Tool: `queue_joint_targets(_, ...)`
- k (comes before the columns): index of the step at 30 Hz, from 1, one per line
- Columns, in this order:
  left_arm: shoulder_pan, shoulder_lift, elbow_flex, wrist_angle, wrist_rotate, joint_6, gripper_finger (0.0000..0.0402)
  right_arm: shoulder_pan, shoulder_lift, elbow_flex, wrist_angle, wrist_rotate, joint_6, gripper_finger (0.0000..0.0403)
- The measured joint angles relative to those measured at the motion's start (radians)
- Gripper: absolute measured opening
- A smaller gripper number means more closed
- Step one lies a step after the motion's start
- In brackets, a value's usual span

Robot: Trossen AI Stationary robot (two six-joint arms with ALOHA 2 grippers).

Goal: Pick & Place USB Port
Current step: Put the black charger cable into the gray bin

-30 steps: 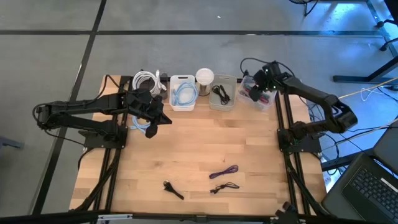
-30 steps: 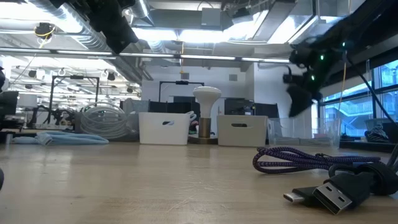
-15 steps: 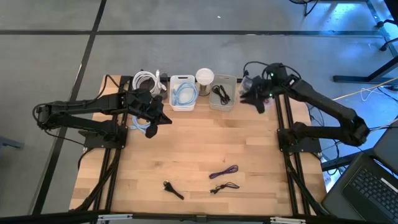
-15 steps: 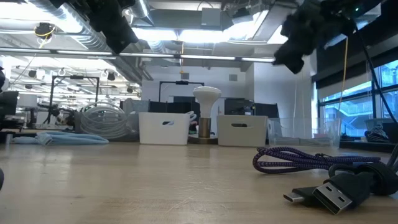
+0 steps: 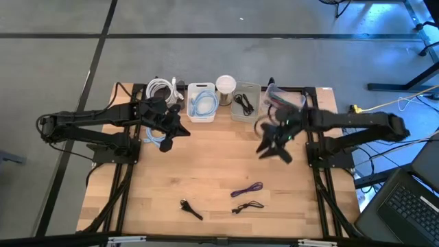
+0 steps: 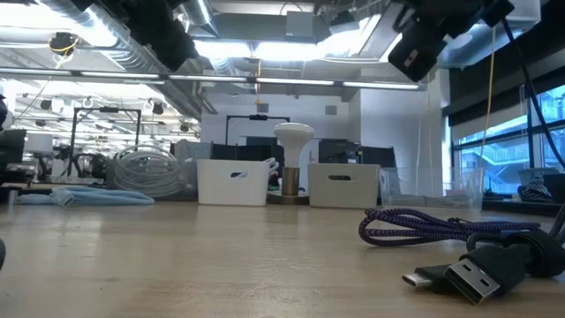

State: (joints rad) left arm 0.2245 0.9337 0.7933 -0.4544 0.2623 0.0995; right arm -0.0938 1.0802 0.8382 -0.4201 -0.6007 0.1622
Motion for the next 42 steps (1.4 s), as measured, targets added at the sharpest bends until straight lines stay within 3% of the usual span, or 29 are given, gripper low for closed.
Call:
queue_joint_targets(8,0.000,0.000,0.000,0.018,-0.001,0.061,0.0011,0.351,0.160,-0.006,0.158,0.240,0.148,0.0147)
queue_joint_targets(16,0.000,0.000,0.000,0.018,-0.002,0.064,0.0011,0.551,0.400,0.013,0.285,0.413,0.259,0.0147)
queue_joint_targets(20,0.000,0.000,0.000,0.018,-0.002,0.064,0.0013,0.602,0.511,0.048,0.245,0.478,0.312,0.0147)
queue_joint_targets(28,0.000,0.000,0.000,0.017,-0.002,0.017,0.0008,0.662,0.687,0.116,0.212,0.478,0.422,0.0147)
queue_joint_targets(37,0.000,0.000,0.000,0.017,-0.002,-0.008,0.0009,0.696,0.782,0.162,0.220,0.477,0.462,0.0147)
queue_joint_targets(40,0.000,0.000,0.000,0.017,-0.002,-0.008,0.0008,0.695,0.788,0.164,0.218,0.477,0.502,0.0131)
queue_joint_targets(42,0.000,0.000,0.000,0.016,-0.001,-0.008,0.0010,0.695,0.789,0.164,0.216,0.479,0.516,0.0100)
